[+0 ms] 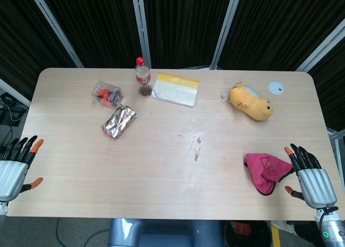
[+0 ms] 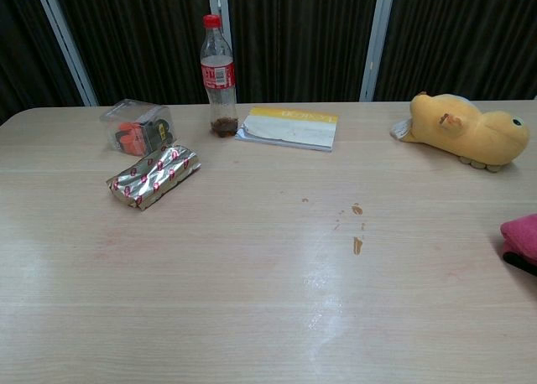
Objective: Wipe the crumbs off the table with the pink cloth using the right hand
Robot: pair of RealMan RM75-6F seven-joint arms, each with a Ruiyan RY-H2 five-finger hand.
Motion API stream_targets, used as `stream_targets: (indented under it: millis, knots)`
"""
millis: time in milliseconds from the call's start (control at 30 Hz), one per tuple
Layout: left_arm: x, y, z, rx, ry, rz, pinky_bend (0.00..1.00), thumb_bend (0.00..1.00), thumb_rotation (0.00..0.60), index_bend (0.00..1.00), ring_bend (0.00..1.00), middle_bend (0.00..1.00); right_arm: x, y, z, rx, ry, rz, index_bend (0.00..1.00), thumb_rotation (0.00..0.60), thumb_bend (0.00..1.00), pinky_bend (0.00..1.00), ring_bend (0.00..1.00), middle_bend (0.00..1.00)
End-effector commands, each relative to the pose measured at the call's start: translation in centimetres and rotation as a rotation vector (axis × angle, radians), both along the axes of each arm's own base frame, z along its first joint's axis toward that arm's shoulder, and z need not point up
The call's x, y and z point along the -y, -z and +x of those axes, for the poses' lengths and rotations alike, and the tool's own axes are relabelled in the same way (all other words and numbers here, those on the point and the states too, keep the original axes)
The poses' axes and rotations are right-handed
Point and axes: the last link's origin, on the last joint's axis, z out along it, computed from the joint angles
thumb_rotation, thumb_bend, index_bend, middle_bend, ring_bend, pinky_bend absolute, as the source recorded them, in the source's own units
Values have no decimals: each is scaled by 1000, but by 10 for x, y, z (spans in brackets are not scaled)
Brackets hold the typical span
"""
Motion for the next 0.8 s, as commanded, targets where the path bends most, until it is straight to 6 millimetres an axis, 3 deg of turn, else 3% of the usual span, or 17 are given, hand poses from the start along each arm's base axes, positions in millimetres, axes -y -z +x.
stream_targets:
  millis: [33,433,800]
  knots:
    - [0,0,0,11,-12,-2,0,0,600,0,0,0,-1,0,0,0,1,3,0,600,0,140,0,0]
    - [0,0,2,-4,15,4,0,0,600,0,0,0,-1,16,4,-10,66,89,2,600,0,140,0,0]
    - [-1,1,1,15,-3,-7,0,0,600,0,0,0,21,57,13,-14,141,169,28,600,0,140,0,0]
